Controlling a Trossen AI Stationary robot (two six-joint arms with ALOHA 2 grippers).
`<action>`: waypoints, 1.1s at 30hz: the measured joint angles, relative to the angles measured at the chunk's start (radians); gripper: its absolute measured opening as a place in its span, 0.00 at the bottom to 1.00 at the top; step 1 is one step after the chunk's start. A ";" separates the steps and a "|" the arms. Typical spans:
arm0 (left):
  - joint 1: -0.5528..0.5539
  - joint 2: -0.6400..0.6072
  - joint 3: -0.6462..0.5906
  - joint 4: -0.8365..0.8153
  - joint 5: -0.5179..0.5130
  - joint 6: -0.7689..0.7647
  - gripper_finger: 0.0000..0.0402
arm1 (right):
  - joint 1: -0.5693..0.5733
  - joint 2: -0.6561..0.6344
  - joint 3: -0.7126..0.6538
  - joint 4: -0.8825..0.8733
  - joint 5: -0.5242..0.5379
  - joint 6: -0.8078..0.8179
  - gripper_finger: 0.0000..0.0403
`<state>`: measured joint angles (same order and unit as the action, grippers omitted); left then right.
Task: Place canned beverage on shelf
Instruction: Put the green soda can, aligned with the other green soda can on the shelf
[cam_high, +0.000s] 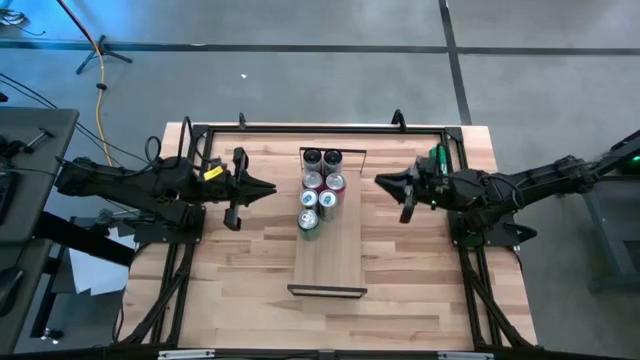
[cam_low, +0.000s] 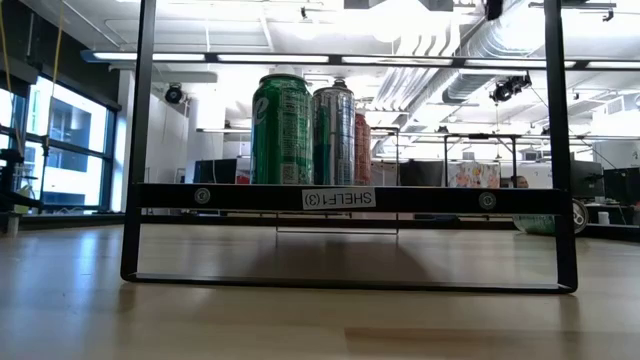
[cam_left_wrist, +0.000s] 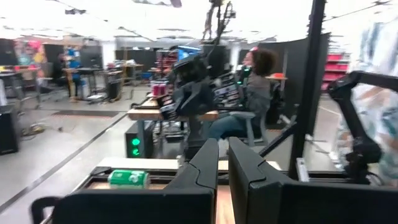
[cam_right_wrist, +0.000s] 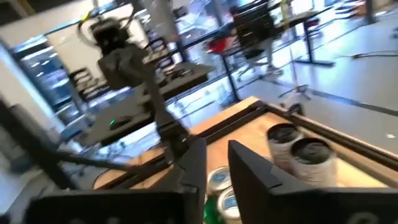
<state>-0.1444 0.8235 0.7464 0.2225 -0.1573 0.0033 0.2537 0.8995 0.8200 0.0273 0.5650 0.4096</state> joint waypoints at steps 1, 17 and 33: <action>0.000 -0.002 0.000 0.001 0.017 0.000 0.00 | -0.014 0.008 0.000 0.000 -0.033 0.000 0.13; 0.000 -0.005 0.000 0.008 0.046 -0.079 0.00 | -0.149 0.038 0.000 -0.029 0.058 0.019 0.22; 0.000 -0.004 0.000 0.007 -0.078 -0.158 0.00 | -0.417 0.038 0.002 -0.347 -0.197 0.243 0.62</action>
<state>-0.1444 0.8196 0.7464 0.2298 -0.2357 -0.1551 -0.1631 0.9371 0.8223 -0.3195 0.3683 0.6527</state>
